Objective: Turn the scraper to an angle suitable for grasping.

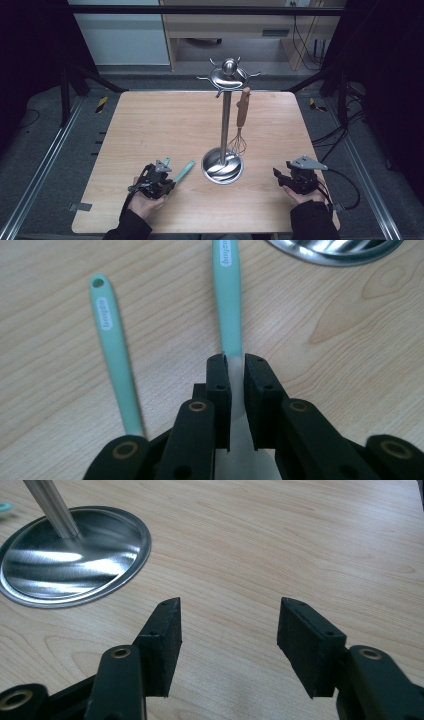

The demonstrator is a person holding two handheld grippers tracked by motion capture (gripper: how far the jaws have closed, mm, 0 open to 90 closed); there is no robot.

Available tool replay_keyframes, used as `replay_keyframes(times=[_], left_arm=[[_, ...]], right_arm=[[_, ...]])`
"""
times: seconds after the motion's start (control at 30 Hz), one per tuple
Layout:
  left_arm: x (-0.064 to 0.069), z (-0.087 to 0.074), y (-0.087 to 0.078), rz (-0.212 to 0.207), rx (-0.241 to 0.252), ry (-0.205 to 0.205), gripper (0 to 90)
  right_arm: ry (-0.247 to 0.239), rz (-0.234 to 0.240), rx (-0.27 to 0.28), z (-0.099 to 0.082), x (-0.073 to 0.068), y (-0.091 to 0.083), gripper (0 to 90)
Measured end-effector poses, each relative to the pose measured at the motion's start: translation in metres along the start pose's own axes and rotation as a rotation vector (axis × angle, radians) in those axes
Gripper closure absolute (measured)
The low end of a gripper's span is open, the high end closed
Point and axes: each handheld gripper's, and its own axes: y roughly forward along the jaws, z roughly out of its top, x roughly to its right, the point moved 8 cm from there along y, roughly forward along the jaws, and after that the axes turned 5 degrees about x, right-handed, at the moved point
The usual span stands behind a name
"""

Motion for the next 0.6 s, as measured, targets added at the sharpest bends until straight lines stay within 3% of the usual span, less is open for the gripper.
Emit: replay_keyframes(times=[0.3, 0.6], left_arm=[[-0.006, 0.007, -0.023, -0.005, 0.074, -0.004, 81.7], [-0.009, 0.018, -0.049, 0.012, 0.206, -0.022, 81.7]], right_arm=[[0.001, -0.002, 0.002, 0.0, 0.001, 0.0, 43.6], [0.01, -0.005, 0.002, 0.0, 0.002, 0.0, 43.5]])
